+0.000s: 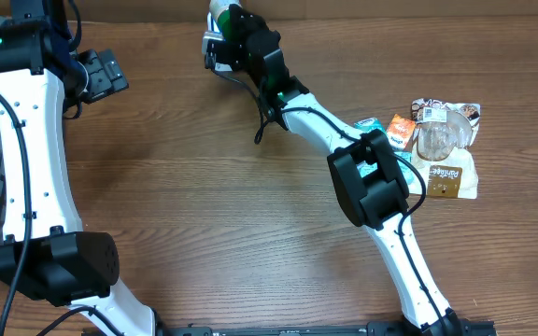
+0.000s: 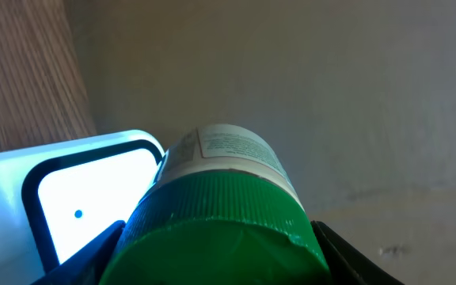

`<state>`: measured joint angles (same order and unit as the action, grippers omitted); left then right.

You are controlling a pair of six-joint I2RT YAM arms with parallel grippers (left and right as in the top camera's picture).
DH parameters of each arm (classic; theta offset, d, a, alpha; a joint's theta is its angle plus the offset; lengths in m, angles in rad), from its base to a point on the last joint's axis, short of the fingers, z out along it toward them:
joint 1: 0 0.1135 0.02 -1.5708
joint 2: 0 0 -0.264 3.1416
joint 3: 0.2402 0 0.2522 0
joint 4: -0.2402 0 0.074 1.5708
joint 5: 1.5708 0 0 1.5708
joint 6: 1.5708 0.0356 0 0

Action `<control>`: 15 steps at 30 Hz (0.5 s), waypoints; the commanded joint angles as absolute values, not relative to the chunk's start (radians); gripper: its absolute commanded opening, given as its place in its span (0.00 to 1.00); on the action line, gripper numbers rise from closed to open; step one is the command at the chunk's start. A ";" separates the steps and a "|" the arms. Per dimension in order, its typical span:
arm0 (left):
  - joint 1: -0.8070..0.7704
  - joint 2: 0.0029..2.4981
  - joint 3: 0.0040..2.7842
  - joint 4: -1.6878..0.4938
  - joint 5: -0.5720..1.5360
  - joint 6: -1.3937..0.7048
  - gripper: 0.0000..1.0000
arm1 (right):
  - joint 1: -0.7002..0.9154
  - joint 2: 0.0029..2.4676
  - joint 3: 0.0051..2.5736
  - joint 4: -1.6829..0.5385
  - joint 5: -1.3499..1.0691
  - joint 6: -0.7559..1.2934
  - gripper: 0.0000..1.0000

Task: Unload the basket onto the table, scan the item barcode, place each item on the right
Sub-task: 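Hold the jar label in front of the scanner window with the right gripper, then carry the jar right and set it down beside the scanned items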

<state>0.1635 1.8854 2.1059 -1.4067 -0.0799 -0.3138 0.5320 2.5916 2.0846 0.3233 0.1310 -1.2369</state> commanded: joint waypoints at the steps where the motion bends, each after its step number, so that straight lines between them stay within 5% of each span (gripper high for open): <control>1: 0.157 1.893 2.110 -1.406 -0.085 -0.311 0.99 | 0.537 2.426 2.096 0.308 0.191 -1.042 0.36; 7: 0.157 1.893 2.110 -1.406 -0.085 -0.310 1.00 | 0.544 2.225 2.096 0.084 0.249 -0.730 0.36; 15: 0.157 1.893 2.110 -1.406 -0.085 -0.310 1.00 | 0.540 1.960 2.096 -0.456 0.037 -0.268 0.37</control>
<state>0.1635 1.8854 2.1063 -1.4063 -0.0799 -0.3138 0.5365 2.0743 2.0861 -0.3302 0.1524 -0.5476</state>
